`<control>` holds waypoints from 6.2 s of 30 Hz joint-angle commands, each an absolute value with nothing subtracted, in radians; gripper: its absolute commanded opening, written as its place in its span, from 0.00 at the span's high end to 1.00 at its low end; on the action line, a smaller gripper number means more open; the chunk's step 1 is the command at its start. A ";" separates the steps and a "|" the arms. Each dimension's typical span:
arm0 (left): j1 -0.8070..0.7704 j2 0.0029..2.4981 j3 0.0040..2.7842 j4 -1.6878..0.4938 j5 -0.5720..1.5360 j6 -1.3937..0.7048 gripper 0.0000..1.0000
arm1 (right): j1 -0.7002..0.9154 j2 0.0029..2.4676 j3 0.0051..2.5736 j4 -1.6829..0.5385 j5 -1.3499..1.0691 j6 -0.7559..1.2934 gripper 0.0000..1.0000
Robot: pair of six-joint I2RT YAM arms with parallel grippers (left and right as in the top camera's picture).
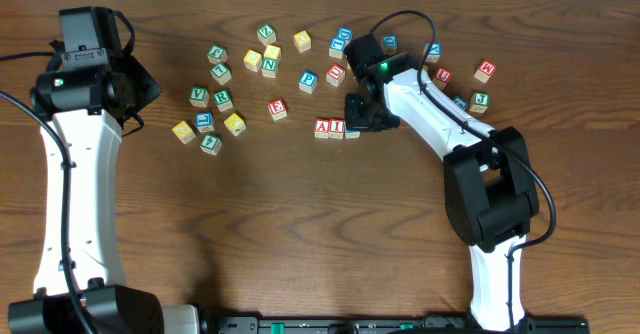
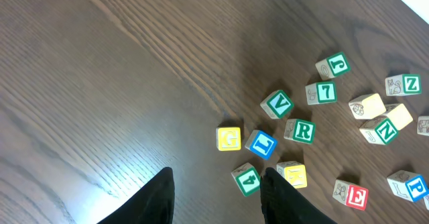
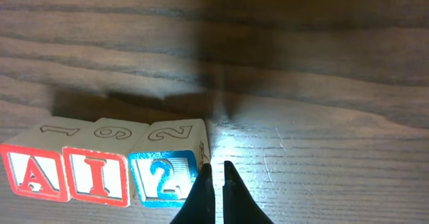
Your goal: Spell out AI2
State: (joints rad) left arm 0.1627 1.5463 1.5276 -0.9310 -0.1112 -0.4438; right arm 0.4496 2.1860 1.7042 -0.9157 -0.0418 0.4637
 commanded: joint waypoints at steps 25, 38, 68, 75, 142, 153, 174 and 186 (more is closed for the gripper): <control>0.164 1.532 1.542 -0.930 -0.121 -0.438 0.59 | 0.452 2.175 1.704 -0.920 -0.070 0.454 0.99; 0.164 1.532 1.542 -0.930 -0.121 -0.438 0.58 | 0.485 2.080 1.721 -0.866 -0.100 0.393 0.97; 0.164 1.532 1.542 -0.930 -0.121 -0.438 0.59 | 0.677 2.206 1.720 -0.749 0.002 0.427 0.99; 0.164 1.532 1.542 -0.930 -0.121 -0.438 0.58 | 0.675 2.215 1.720 -0.758 0.009 0.436 0.99; 0.164 1.532 1.542 -0.931 -0.121 -0.438 0.59 | 0.682 2.247 1.735 -0.643 0.078 0.434 0.99; 0.164 1.532 1.542 -0.931 -0.121 -0.438 0.58 | 0.682 2.247 1.736 -0.658 0.080 0.449 0.99; 0.164 1.532 1.542 -0.931 -0.121 -0.438 0.59 | 0.680 2.236 1.736 -0.688 0.080 0.460 0.99; 0.164 1.532 1.542 -0.931 -0.121 -0.438 0.58 | 0.652 2.144 1.802 -0.713 0.079 0.455 0.99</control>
